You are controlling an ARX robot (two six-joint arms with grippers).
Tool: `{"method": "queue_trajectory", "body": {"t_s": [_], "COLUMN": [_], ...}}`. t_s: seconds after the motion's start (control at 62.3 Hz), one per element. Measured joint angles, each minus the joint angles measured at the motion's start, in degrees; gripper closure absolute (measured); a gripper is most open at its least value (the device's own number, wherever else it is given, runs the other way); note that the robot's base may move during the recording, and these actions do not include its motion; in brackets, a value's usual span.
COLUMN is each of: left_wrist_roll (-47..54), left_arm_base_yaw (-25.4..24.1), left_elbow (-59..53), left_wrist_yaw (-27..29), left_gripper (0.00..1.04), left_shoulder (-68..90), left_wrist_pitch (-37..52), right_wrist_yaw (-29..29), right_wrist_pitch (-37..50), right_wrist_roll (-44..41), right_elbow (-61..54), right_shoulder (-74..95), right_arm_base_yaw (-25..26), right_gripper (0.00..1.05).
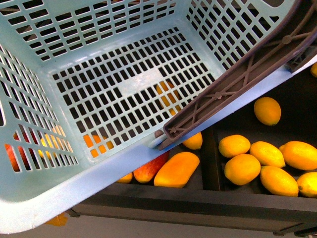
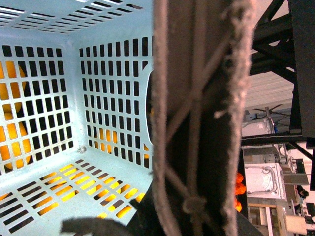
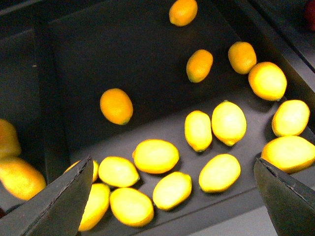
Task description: Pick lemon and mango into basket
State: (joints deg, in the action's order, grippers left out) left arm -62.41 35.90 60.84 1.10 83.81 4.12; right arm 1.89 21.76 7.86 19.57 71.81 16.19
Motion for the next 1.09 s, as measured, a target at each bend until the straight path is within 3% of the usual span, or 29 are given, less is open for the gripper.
{"method": "queue_trajectory", "body": {"t_s": [0.112,0.305,0.626,1.092], "left_wrist_roll": [0.0,0.0,0.0,0.0], "left_arm_base_yaw": [0.0,0.0,0.0,0.0], "left_elbow": [0.0,0.0,0.0,0.0], "left_wrist_yaw": [0.0,0.2,0.2,0.2], "left_gripper": [1.0,1.0,1.0,1.0], "left_shoulder": [0.0,0.0,0.0,0.0], "left_wrist_pitch": [0.0,0.0,0.0,0.0], "right_wrist_yaw": [2.5,5.7,4.8,2.5], "right_wrist_pitch": [5.1,2.6,-0.7,-8.3], "right_wrist_roll": [-0.4,0.2,0.0,0.4], "right_elbow": [7.5,21.2,37.8,60.7], "right_shoulder": [17.2,38.5,53.5,72.7], "right_arm_base_yaw": [-2.4,-7.2,-11.9,-13.6], "right_gripper": [0.09,0.09,0.09,0.09]}}
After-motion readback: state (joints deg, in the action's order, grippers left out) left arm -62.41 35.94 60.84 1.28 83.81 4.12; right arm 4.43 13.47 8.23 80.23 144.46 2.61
